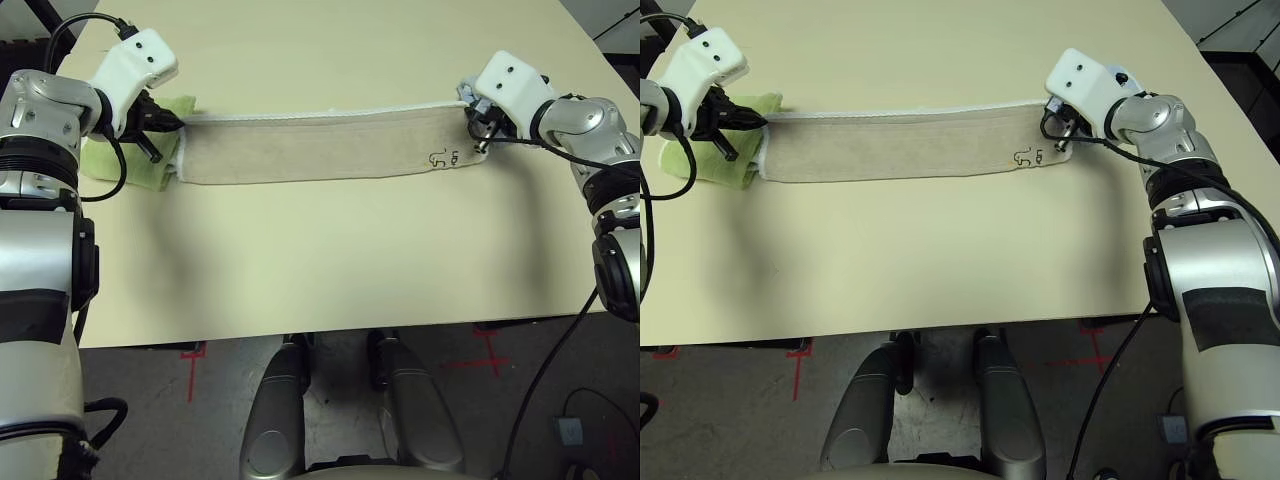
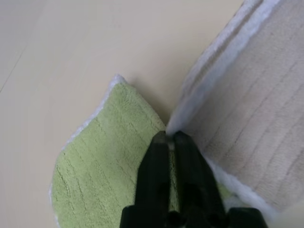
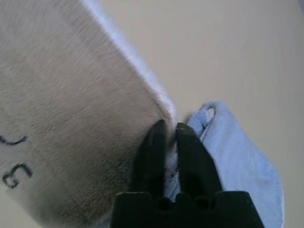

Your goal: Fold the towel and set it aside.

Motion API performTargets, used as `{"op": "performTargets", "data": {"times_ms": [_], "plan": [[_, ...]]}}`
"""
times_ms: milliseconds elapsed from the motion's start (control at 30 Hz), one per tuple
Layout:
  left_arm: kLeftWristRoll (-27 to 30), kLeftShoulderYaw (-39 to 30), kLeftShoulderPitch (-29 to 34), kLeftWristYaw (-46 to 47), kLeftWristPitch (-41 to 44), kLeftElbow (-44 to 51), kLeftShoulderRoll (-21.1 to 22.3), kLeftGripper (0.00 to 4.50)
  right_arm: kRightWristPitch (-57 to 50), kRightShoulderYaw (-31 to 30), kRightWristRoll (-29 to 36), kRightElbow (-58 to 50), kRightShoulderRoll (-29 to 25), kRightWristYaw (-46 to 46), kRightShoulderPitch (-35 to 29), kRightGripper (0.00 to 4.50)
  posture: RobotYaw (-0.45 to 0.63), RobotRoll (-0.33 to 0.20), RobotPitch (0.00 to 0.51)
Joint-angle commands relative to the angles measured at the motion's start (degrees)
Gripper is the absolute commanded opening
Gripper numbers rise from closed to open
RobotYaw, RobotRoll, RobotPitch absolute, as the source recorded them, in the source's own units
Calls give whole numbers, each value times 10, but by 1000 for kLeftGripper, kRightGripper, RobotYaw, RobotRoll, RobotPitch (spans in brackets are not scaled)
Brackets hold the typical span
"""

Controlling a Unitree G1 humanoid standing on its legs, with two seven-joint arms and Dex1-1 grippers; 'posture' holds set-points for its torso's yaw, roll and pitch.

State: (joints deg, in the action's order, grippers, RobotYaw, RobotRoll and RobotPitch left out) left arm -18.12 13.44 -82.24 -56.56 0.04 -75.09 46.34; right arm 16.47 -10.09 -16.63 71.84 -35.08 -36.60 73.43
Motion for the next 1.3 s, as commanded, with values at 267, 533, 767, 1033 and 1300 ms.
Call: {"op": "performTargets", "data": {"times_ms": [267, 533, 767, 1033, 1300], "plan": [[28, -57, -9, 20, -43, 6, 26, 4479, 43, 45, 27, -4, -7, 78, 8, 4465, -9, 0, 288], [195, -190, -2, -257, 79, 44, 26, 4479, -144, 200, 252, -52, 4, -247, -11, 4465, 17, 0, 280], [248, -199, 113, -334, 56, 154, -9, 4479, -401, 223, 325, -180, -5, -282, -90, 4465, 20, 0, 278], [247, -180, 185, -340, -7, 195, -29, 4479, -678, 318, 417, -269, -15, -137, -121, 4465, 11, 0, 285], [253, -177, 201, -312, -7, 188, -34, 4479, -852, 446, 510, -414, 11, 15, -212, 4465, -11, 0, 285]]}}
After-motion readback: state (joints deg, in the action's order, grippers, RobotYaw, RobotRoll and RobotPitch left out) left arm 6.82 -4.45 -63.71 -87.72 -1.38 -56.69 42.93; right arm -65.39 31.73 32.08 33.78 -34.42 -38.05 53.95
